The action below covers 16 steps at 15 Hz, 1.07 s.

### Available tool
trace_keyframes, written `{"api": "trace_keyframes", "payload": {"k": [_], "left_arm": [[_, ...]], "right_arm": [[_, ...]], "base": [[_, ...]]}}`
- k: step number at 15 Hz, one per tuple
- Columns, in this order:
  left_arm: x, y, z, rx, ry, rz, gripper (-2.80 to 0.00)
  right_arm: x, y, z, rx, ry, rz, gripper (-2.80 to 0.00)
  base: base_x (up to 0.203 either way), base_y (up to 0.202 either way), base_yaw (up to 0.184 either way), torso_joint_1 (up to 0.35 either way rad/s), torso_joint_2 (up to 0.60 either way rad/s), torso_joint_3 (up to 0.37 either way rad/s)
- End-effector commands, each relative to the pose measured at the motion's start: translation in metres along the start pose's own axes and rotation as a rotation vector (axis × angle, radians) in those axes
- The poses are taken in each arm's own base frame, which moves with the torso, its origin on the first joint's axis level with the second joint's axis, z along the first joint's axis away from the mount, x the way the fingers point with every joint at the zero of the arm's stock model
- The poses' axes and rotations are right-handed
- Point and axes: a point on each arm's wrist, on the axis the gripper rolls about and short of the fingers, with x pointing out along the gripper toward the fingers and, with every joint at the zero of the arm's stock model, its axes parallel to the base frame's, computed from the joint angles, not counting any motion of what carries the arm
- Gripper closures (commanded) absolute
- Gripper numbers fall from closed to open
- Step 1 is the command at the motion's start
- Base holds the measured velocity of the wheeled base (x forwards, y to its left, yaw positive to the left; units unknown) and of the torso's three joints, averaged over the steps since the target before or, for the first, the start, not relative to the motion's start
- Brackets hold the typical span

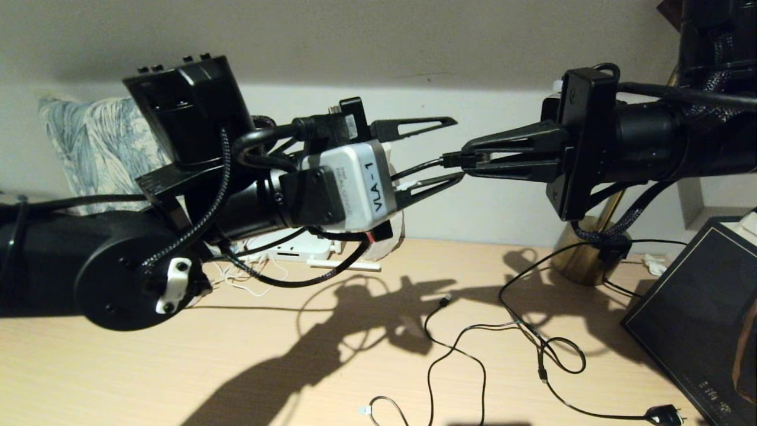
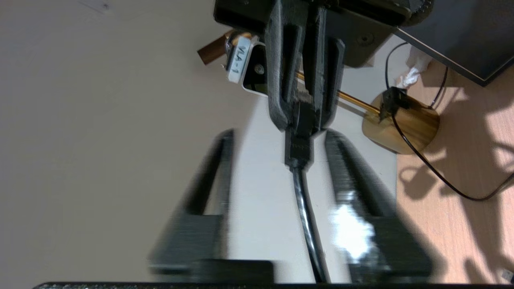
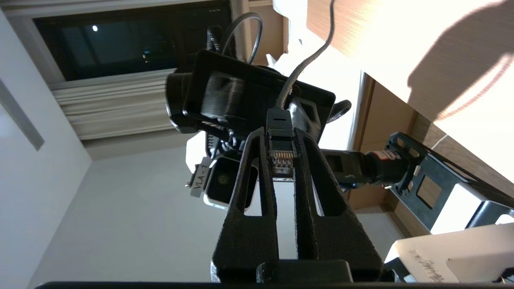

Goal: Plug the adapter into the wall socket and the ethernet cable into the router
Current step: Hand it to the other hand, then align cable and router interface

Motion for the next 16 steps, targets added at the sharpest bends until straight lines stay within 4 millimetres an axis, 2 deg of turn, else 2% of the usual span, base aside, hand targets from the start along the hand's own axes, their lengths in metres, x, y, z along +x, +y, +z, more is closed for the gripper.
{"api": "trace_keyframes", "payload": {"k": [1,7,8,11,13,14,16], "left_arm": [[0.001,0.0,0.0,0.009,-0.006,0.001,0.0],[0.001,0.0,0.0,0.009,-0.006,0.001,0.0],[0.001,0.0,0.0,0.01,-0.006,0.001,0.0],[-0.001,-0.001,0.001,0.007,-0.005,-0.001,0.0],[-0.007,-0.009,0.002,-0.018,0.008,-0.025,0.0],[-0.016,-0.01,0.005,-0.056,0.019,-0.032,0.0],[-0.04,-0.01,0.013,-0.19,0.065,-0.025,0.0]], "right_arm": [[0.0,-0.001,0.0,0.01,0.005,0.0,0.0],[0.0,-0.001,0.0,0.01,0.003,-0.001,0.0],[0.0,-0.001,0.0,0.003,0.003,-0.003,-2.8],[0.0,-0.003,-0.001,-0.013,-0.001,-0.006,-2.8],[-0.005,-0.003,0.0,-0.012,-0.021,-0.008,-2.8],[-0.013,-0.004,0.003,-0.013,-0.06,-0.012,-2.8],[-0.043,-0.002,0.004,-0.078,-0.225,-0.035,-2.8]], "base": [[0.0,0.0,0.0,0.0,0.0,0.0],[0.0,0.0,0.0,0.0,0.0,0.0],[0.0,0.0,0.0,0.0,0.0,0.0],[0.0,0.0,0.0,0.0,0.0,0.0],[0.0,0.0,0.0,0.0,0.0,0.0],[0.0,0.0,0.0,0.0,0.0,0.0],[0.0,0.0,0.0,0.0,0.0,0.0]]}}
